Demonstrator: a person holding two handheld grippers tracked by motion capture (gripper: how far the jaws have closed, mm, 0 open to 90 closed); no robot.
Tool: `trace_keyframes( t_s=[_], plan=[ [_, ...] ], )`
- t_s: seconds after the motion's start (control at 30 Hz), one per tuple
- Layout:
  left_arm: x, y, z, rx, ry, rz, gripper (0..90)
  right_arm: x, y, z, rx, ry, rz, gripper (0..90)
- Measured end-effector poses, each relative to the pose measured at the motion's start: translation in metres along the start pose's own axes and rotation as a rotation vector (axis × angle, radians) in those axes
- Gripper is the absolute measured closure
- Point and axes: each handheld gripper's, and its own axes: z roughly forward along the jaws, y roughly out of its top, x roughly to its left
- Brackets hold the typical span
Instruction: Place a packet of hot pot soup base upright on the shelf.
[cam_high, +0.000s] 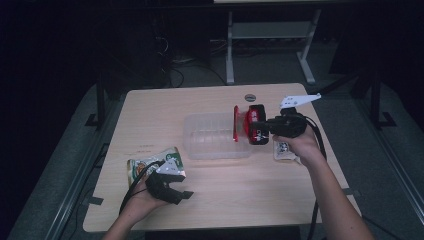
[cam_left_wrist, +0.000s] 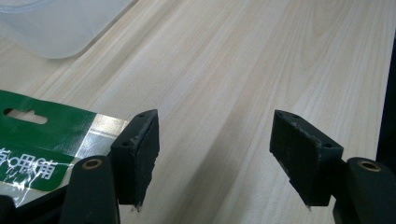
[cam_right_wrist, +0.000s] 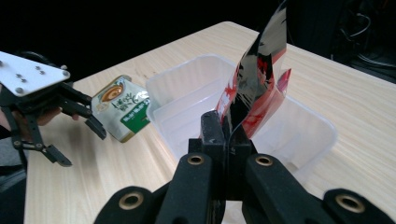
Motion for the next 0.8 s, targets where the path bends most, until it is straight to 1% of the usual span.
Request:
trace_keyframes(
  t_s=[0.13,0.17,0.27,0.3,0.37,0.47,0.5,0.63,0.8],
  plan=[
    [0.0,0.0,0.0,0.001,-0.005,0.002,32.7,-0.003,-0.003,-0.001,0.007,-0.009,0.009,89.9],
    [0.0,0.0,0.0,0.009,-0.008,0.004,32.7,-0.004,-0.003,0.0,0.008,-0.011,0.007,89.9],
    [-0.001,0.0,0.001,0.008,-0.011,0.003,32.7,-0.004,-0.004,0.002,0.014,-0.012,0.004,89.9],
    [-0.001,0.0,0.001,0.002,-0.014,-0.007,32.7,-0.004,-0.007,0.005,0.021,-0.01,0.012,89.9],
    [-0.002,0.0,0.002,-0.001,-0.016,-0.011,32.7,-0.006,-0.009,0.008,0.037,-0.008,0.017,89.9],
    [-0.002,0.0,0.002,-0.002,-0.017,-0.013,32.7,-0.008,-0.012,0.01,0.031,0.003,0.033,89.9],
    [-0.001,0.0,0.001,0.005,-0.018,-0.006,32.7,-0.008,-0.012,0.01,0.032,-0.001,0.033,89.9],
    [-0.002,0.0,0.002,0.001,-0.02,-0.011,32.7,-0.008,-0.012,0.009,0.033,-0.016,0.035,89.9],
    [-0.002,0.001,0.003,0.009,-0.025,-0.009,32.7,-0.006,-0.012,0.015,0.027,-0.016,0.028,89.9]
  ],
)
